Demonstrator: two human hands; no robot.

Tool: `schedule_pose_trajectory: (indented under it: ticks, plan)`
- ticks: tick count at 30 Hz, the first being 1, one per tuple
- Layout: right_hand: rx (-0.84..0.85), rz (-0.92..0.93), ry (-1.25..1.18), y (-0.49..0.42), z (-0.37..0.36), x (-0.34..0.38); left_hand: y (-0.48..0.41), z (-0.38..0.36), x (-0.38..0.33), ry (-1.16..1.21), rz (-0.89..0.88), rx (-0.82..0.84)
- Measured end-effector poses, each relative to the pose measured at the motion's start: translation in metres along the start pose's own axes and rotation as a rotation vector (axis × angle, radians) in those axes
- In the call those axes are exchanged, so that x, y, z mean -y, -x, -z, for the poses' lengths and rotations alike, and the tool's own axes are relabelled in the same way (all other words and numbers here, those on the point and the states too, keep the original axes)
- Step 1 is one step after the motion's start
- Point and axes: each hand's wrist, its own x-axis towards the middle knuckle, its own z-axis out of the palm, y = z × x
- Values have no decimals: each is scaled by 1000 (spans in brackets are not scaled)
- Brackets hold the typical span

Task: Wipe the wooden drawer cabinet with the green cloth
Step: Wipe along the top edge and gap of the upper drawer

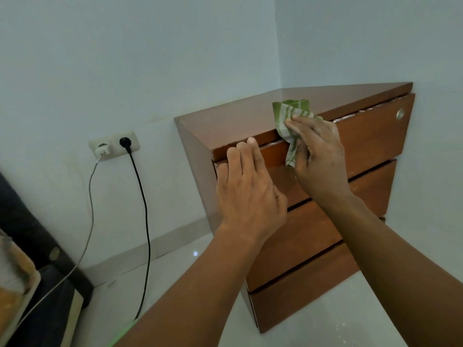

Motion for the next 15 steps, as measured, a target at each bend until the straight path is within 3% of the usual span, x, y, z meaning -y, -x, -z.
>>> schedule_pose_trajectory:
  ticks: [15]
  plan:
    - [-11, -5, -9, -2, 3, 2, 1, -1, -7, -20, 30, -34]
